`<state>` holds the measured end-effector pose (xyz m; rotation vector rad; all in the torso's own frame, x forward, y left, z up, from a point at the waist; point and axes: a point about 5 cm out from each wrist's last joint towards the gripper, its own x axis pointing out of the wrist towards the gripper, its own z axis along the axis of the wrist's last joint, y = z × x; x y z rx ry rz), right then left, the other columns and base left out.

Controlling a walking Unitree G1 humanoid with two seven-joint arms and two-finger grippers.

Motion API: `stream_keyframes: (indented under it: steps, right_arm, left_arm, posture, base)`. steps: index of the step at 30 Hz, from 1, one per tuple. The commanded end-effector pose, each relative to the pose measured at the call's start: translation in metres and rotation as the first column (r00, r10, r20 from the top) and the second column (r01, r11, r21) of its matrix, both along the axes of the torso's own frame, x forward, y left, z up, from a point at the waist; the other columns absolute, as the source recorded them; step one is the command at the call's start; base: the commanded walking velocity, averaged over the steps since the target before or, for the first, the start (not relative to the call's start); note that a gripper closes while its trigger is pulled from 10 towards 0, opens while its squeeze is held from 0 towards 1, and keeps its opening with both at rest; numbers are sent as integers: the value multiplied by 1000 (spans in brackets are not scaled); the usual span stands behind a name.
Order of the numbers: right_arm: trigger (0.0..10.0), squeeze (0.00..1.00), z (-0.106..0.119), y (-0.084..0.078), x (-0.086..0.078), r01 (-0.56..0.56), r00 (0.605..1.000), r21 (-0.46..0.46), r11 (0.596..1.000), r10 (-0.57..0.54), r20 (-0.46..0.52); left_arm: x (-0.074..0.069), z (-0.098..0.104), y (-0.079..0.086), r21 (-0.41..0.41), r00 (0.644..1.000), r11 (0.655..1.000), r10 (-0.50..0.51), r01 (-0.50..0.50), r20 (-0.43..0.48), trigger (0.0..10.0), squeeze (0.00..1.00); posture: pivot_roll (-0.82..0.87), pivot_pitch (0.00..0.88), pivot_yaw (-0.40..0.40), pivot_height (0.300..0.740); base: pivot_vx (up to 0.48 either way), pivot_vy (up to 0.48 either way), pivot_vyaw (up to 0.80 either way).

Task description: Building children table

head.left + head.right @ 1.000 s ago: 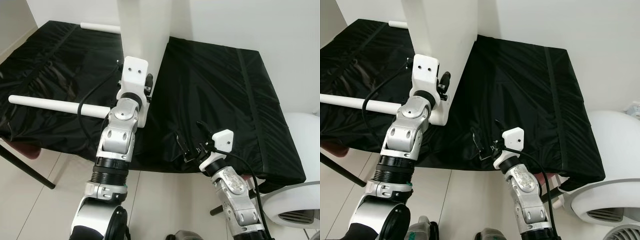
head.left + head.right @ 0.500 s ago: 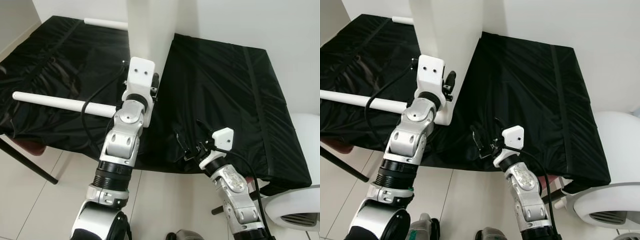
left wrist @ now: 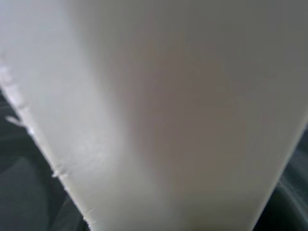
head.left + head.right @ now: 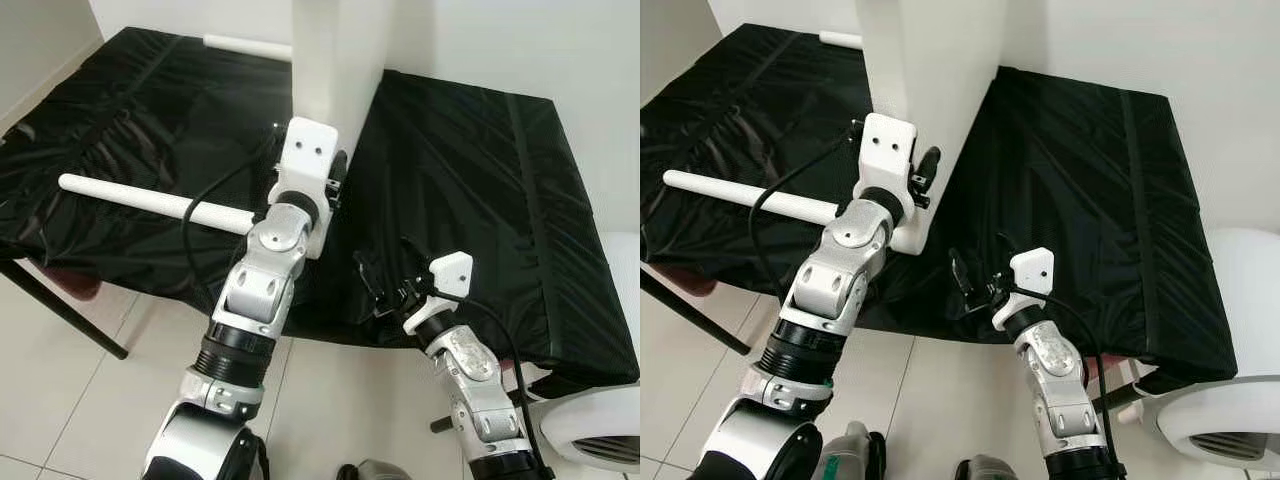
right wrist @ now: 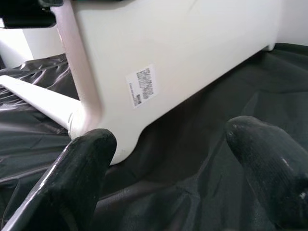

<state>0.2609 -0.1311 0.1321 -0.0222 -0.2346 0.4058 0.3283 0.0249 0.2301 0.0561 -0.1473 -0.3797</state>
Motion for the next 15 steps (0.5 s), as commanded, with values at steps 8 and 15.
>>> stream_keyframes:
  steps: [8,15]
  right_arm:
    - [10000,0,-5,-1,1,16,1000,0,1000,-16,-12]
    - [10000,0,-6,-2,0,32,999,3,999,-32,-8]
  left_arm:
    - [-25,41,-62,-55,939,944,-316,326,134,10000,0]
    - [-21,43,-68,-33,957,962,-267,273,111,10000,0]
  posture:
    - [-29,70,10,740]
    - [-35,72,19,740]
  base:
    - [0,0,0]
    - [0,0,0]
